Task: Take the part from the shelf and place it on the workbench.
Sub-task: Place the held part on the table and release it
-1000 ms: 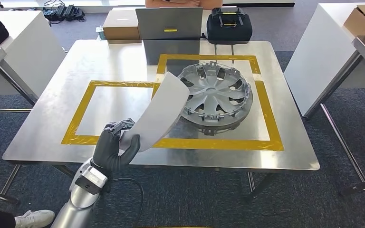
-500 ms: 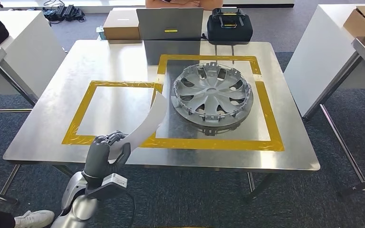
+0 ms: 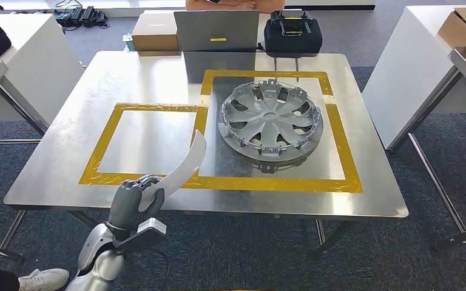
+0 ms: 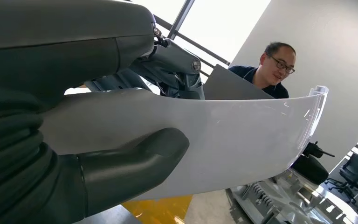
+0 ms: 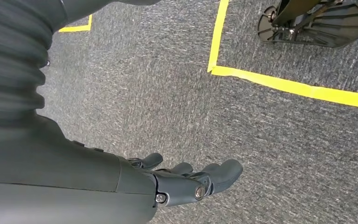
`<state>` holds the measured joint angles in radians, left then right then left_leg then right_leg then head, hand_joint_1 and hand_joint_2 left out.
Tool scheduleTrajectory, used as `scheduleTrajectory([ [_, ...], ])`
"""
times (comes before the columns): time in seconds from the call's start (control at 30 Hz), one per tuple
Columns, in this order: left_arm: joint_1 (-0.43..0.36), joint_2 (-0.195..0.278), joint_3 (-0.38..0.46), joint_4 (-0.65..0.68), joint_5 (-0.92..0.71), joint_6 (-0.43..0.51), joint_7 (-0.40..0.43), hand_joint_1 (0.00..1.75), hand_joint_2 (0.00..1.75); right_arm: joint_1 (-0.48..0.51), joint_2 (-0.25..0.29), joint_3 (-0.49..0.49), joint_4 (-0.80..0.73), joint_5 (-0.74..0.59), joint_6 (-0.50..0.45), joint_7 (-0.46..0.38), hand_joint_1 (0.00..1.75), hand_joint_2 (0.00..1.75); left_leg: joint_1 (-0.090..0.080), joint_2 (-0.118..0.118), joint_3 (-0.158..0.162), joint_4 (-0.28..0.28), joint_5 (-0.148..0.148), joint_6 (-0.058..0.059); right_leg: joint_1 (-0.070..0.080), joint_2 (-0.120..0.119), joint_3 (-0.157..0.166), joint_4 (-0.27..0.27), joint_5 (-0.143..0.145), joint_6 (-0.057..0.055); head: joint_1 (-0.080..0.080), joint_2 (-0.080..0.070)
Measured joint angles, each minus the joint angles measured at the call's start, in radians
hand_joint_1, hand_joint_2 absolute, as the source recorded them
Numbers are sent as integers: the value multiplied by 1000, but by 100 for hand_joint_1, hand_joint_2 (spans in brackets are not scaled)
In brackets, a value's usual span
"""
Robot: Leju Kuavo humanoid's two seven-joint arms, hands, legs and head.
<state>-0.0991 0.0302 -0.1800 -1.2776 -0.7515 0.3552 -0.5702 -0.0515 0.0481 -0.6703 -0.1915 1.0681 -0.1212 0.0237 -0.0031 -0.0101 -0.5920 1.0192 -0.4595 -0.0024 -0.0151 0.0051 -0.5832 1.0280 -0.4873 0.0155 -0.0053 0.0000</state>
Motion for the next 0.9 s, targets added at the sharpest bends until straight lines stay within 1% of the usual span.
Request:
scheduleTrajectory([
  [0.3, -14, -1, 1, 49, -27, 25, 12, 175, 175, 0, 2, 0, 0, 3, 5, 6, 0, 175, 0, 0, 0, 0, 0, 0, 0, 0, 0, 0, 0, 0, 0, 0],
  [0.9, -15, -1, 10, 81, -64, 70, 24, 175, 175, 0, 8, 0, 0, 19, 13, 0, 0, 175, 0, 0, 0, 0, 0, 0, 0, 0, 0, 0, 0, 0, 0, 0],
])
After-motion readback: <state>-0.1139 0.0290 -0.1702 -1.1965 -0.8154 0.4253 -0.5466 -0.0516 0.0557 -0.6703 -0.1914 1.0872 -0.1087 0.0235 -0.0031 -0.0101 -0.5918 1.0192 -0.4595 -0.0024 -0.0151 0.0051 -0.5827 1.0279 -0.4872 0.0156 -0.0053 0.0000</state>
